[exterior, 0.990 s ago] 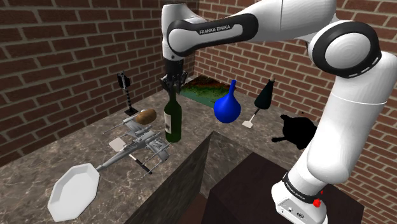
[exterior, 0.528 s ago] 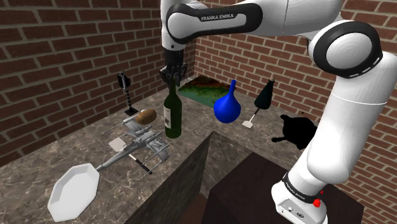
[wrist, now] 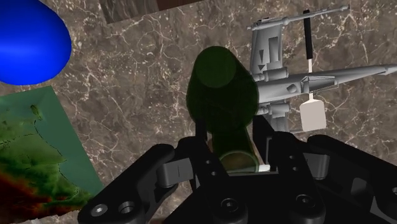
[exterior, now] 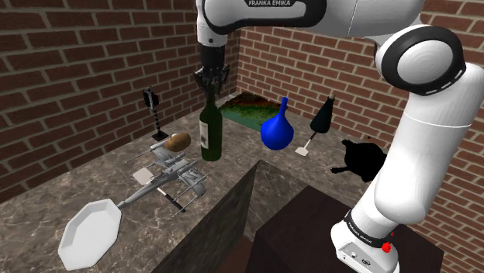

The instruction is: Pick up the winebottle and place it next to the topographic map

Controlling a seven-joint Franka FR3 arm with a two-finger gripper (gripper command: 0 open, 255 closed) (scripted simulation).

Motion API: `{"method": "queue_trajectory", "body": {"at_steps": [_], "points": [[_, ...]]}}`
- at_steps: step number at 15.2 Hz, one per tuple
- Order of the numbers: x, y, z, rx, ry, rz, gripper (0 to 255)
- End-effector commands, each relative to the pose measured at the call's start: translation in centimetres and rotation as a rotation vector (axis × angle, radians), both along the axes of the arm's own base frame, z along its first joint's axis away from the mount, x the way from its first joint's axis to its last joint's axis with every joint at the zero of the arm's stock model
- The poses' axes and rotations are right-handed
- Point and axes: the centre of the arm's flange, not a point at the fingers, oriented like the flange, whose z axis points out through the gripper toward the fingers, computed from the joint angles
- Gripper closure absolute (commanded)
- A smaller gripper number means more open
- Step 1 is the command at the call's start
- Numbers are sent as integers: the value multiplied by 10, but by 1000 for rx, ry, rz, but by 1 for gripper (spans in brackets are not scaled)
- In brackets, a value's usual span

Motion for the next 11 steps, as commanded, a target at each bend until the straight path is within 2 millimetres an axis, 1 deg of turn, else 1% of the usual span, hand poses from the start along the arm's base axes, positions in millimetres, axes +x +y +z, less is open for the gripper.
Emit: {"method": "queue_trajectory", "body": {"at_steps": [1,3,11], "points": [[1,0,11,0,0,0,255],[1,0,19,0,0,0,255],[6,-105,20,0,0,0,255]]}}
